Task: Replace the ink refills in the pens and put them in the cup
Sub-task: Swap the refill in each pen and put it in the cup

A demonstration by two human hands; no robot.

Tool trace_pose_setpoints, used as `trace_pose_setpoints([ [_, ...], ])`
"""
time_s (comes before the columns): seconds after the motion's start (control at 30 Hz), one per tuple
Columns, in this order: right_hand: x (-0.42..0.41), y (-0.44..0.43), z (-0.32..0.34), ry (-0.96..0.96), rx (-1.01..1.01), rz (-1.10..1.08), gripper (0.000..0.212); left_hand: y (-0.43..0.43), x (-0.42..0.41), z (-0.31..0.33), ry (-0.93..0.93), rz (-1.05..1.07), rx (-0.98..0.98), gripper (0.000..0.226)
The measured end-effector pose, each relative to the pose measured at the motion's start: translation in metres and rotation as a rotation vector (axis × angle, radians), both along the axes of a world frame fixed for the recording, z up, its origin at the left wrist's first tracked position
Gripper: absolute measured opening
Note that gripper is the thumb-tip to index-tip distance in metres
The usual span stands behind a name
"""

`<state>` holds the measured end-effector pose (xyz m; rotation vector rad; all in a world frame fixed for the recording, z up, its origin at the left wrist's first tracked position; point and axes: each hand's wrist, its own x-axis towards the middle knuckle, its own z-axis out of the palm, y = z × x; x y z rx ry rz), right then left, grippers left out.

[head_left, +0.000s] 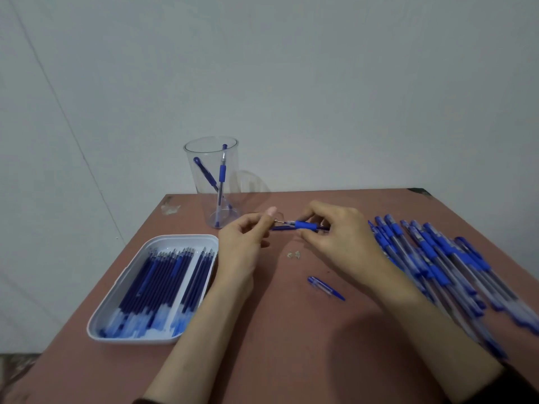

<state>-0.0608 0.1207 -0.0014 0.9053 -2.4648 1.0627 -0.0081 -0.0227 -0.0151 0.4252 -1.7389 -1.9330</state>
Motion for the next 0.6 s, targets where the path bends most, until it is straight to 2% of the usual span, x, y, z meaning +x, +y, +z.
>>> trace_pose_setpoints([
  [0.07, -0.003, 0.003, 0.001, 0.016, 0.006, -0.041, 0.007, -0.004, 0.0, 0.0, 0.004, 0.031, -0.011, 0.016],
  [0.17, -0.009, 0.006, 0.003, 0.007, -0.065, -0.102, 0.008, -0.003, 0.003, 0.002, -0.023, -0.063, -0.155, 0.004],
  [0.33, -0.011, 0.008, 0.005, -0.016, -0.128, -0.134, 0.008, 0.006, 0.005, -0.005, -0.107, -0.309, -0.514, 0.031],
  [0.43, -0.01, 0.008, 0.004, -0.016, -0.125, -0.14, 0.008, 0.008, 0.004, -0.008, -0.129, -0.385, -0.658, 0.035],
  [0.6, -0.01, 0.008, 0.005, -0.02, -0.114, -0.143, 0.008, 0.009, 0.005, -0.008, -0.138, -0.419, -0.719, 0.04],
])
